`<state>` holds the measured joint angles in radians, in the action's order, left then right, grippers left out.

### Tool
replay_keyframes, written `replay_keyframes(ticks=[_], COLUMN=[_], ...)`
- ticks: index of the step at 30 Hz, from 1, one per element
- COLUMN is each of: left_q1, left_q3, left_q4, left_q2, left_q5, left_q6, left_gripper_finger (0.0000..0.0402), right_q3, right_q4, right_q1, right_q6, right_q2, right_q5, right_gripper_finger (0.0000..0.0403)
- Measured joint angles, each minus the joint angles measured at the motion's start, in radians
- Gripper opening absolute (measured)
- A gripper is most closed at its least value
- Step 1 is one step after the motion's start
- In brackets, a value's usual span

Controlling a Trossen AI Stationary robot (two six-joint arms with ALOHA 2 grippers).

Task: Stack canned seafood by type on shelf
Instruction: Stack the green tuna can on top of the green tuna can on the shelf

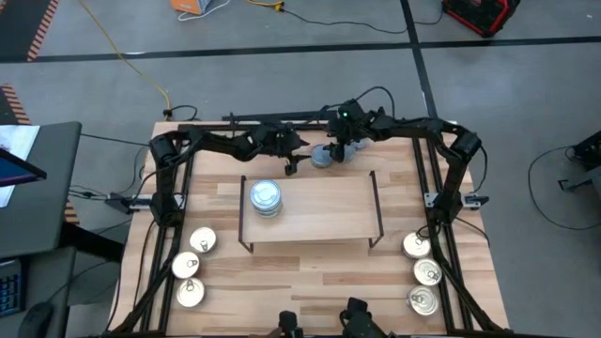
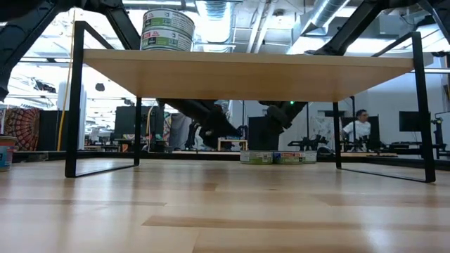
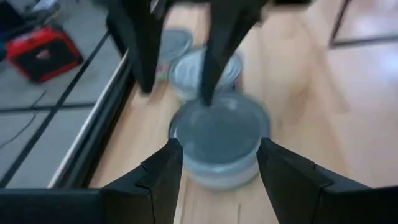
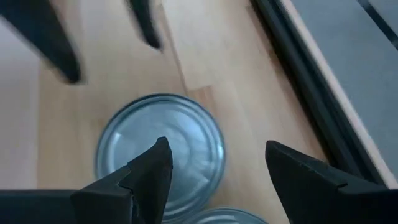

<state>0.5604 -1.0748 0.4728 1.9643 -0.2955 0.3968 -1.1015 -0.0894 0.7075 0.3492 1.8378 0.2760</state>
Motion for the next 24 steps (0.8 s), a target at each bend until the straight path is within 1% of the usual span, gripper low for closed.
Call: replay_keyframes(ticks=[3, 6, 9, 12, 15, 19, 24], left_q1=[-0.013, -0.022, -0.03, -0.039, -0.056, -0.061, -0.049], left_q3=[-0.014, -0.021, -0.022, -0.022, -0.022, -0.022, -0.022], left_q4=[-0.015, -0.016, -0.03, -0.037, -0.067, -0.079, -0.103], left_q2=[0.016, 0.016, 0.017, 0.017, 0.017, 0.017, 0.015], left_q5=[0.086, 0.093, 0.095, 0.097, 0.109, 0.184, 0.214], left_q6=[-0.004, 0.005, 0.007, 0.01, 0.025, 0.012, 0.029], left_gripper_finger=[0.0197, 0.0197, 0.0197, 0.0197, 0.0197, 0.0197, 0.0197], right_q3=[0.0, 0.0, 0.0, 0.0, 0.002, 0.027, 0.027], right_q4=[-0.006, -0.024, -0.078, -0.157, -0.185, -0.091, -0.017], right_q1=[-0.011, -0.018, -0.009, 0.014, 0.037, 0.026, -0.014], right_q6=[0.014, 0.025, 0.027, 0.027, 0.027, 0.05, 0.053], right_q2=[0.0, 0.0, -0.019, -0.047, -0.049, -0.038, 0.006], right_q5=[0.001, 0.001, 0.002, 0.004, 0.007, 0.009, 0.013], right_gripper_finger=[0.0281, 0.0281, 0.0281, 0.0281, 0.0281, 0.0281, 0.0281])
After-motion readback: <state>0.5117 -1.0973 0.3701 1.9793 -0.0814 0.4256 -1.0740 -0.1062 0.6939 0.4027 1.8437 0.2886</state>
